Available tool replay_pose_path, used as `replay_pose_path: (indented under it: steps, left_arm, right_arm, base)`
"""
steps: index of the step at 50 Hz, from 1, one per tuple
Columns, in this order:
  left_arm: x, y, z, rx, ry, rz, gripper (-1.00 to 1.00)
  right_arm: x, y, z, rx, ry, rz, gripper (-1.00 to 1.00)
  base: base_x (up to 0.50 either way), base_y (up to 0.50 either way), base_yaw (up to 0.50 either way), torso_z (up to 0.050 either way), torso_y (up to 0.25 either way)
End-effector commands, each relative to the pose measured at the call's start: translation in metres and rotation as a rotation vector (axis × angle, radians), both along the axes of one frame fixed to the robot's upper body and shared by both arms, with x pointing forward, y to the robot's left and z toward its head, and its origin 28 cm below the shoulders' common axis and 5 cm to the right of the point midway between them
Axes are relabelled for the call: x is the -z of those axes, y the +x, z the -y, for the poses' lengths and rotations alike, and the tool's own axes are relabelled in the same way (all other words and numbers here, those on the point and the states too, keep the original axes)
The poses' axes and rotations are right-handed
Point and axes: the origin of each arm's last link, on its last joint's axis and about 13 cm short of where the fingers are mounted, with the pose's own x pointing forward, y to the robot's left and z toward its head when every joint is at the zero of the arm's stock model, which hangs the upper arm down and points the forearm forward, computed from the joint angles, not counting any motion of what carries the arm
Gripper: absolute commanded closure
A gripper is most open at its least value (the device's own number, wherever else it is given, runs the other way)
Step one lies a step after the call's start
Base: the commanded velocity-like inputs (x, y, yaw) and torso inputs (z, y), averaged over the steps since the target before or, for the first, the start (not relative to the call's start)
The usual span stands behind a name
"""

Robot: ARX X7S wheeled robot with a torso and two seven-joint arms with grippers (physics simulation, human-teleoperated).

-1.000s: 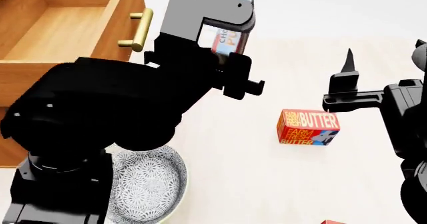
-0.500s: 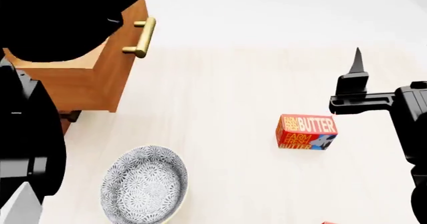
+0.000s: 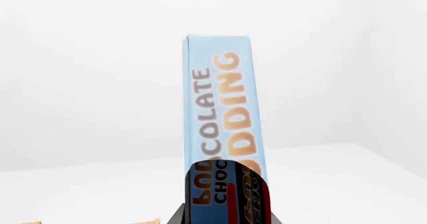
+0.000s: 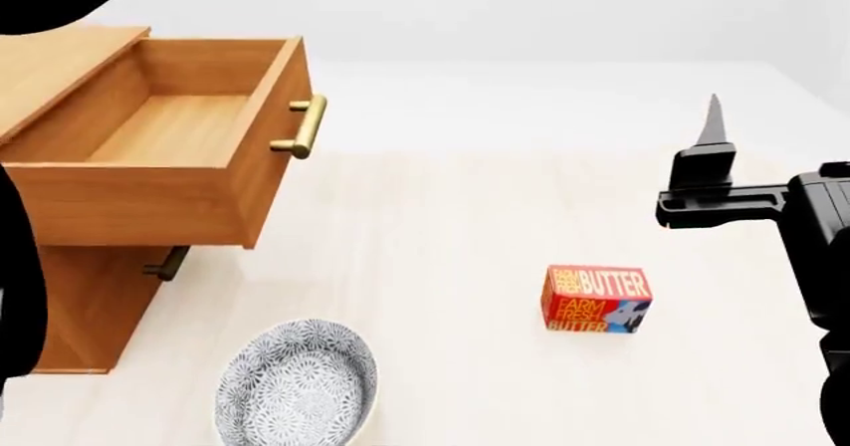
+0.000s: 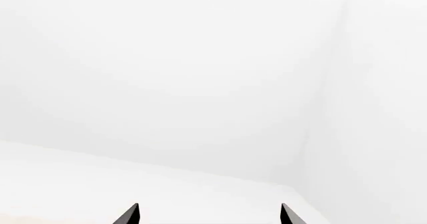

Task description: Put the chocolate pudding in the top drawer of the cabinet and close it.

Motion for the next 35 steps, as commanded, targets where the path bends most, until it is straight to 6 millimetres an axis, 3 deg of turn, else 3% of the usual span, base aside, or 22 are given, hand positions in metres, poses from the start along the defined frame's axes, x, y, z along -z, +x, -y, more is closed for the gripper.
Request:
replay_pose_path:
  steps: [1,15,35]
  left_arm:
    - [0.006,0.019,-0.020,-0.094,-0.013,-0.026,1.00]
    - [0.023,0.049,-0.045,-0.230,-0.012,-0.088,1.00]
    - [0.043,0.078,-0.076,-0.399,0.014,-0.124,1.00]
  right_arm:
    - [0.001,0.001,-0.001,-0.002,0.000,-0.005,-1.00]
    - [0.003,0.004,-0.003,-0.008,0.000,-0.013,-1.00]
    - [0.005,0.008,-0.005,-0.015,0.010,-0.018,-1.00]
  base:
    - [0.00,0.00,0.00,-0.010,0.250]
    - [0.00,0.00,0.00,-0.010,0.245]
    - [0.00,0.00,0.00,0.000,0.000]
